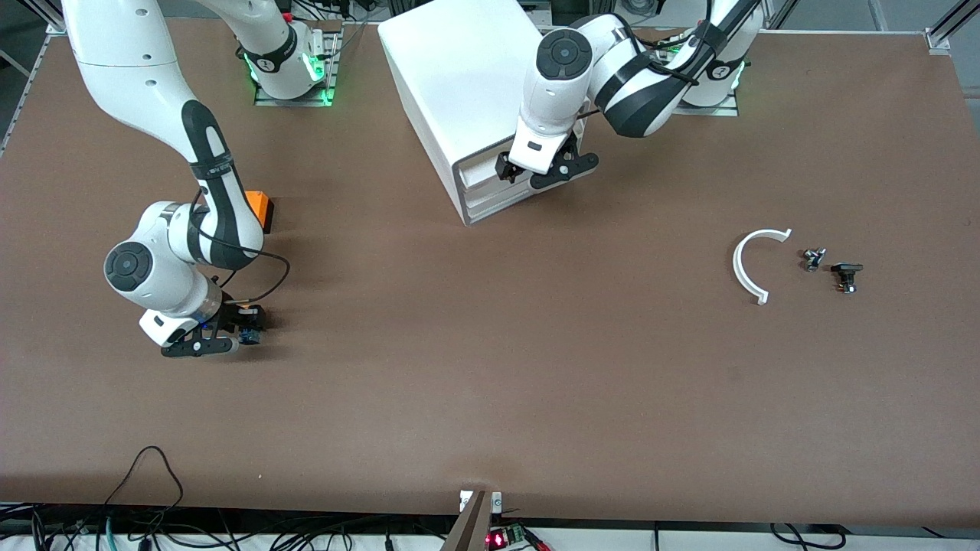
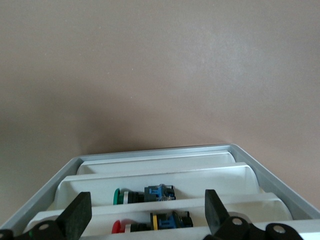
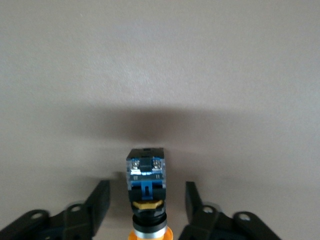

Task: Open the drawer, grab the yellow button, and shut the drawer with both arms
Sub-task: 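Set the yellow button on the table beside the orange box, right gripper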

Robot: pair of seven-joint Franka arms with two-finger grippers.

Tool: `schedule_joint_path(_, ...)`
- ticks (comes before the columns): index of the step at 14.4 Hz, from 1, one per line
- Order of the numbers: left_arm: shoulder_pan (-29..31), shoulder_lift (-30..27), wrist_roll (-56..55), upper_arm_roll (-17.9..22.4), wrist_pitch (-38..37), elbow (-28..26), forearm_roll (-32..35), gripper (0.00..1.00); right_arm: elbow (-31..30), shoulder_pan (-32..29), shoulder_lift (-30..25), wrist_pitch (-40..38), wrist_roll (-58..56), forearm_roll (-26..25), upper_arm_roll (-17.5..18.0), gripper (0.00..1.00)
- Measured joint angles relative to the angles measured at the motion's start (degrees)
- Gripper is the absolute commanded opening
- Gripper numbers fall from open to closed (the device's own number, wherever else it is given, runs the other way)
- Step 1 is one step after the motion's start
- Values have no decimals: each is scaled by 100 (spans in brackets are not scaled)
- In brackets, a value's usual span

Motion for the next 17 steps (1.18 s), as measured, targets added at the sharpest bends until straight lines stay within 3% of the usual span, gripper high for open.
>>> schedule_joint_path(3, 17, 0, -39, -122, -97, -9, 0, 100, 96, 33, -246, -134, -54, -2, 15, 100)
schedule_joint_path(11, 41, -7, -18, -222, -399, 28, 0, 100, 128, 57, -1682, -1561, -231, -3, 16, 100)
schedule_joint_path(14, 209, -12, 563, -235, -1088, 390, 0, 100, 127, 98, -2161, -2086, -231, -123, 22, 100)
schedule_joint_path(17, 814, -41, 1821, -244, -2108, 1071, 0, 100, 124, 79, -2643, -2643, -109, -467, 26, 100)
